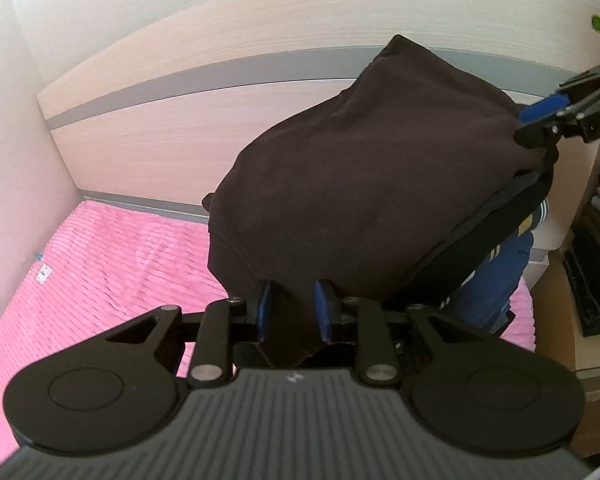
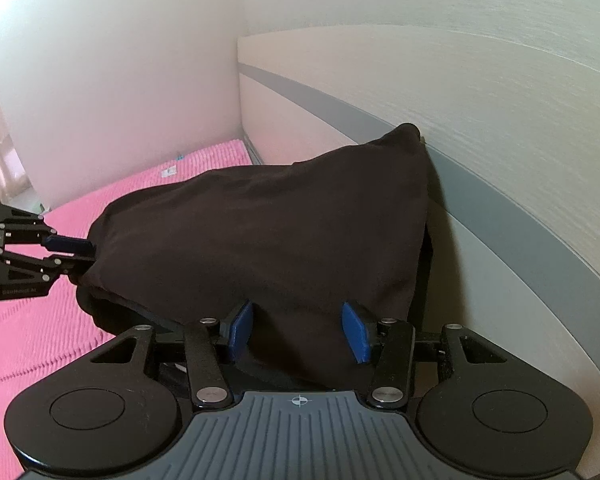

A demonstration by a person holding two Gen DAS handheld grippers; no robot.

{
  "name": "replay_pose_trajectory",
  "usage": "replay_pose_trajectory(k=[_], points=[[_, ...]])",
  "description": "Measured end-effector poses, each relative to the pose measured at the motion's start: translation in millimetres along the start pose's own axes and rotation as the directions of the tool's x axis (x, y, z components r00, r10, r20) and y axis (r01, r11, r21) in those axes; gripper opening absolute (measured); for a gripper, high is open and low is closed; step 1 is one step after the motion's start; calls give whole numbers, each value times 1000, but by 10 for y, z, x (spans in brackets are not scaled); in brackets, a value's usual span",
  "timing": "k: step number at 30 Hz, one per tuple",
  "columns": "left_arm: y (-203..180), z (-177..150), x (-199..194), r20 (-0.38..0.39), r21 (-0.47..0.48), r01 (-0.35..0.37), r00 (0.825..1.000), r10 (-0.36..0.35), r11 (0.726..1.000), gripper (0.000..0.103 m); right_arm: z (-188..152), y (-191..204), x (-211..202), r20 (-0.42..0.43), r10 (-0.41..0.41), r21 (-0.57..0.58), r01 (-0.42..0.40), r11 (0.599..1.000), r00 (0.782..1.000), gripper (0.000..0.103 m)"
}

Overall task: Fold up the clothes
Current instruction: 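Lower the sweater onto the top of the clothes stack with both grippers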

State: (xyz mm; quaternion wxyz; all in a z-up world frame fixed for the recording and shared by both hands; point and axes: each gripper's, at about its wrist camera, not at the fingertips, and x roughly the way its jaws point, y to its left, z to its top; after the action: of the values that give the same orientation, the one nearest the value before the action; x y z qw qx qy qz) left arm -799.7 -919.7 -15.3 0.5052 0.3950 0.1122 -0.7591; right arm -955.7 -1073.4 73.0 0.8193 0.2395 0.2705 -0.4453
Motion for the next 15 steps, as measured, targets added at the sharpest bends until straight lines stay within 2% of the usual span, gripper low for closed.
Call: replay_pose_trajectory(k=[3,7,11,15], points=[[-59,-52,2,1,4,-6,1000,6,1000,17,109,72,-69,5,-10,3,10,1000,1000,51],[-84,-111,-44,0,-11,-26,1000,26,1000,15,570,22,5,82,-29,-6,30,1000,996,51],[-56,-130,-54,-3,-29,-22,1000,22,999,15,1105,-131,479,61,-97,-37,99,994,993,51],[-88,-169,-95,-1,-19,-32,999,32,999,14,1437,-231,1081,22,-146,-75,147,986,989,51]])
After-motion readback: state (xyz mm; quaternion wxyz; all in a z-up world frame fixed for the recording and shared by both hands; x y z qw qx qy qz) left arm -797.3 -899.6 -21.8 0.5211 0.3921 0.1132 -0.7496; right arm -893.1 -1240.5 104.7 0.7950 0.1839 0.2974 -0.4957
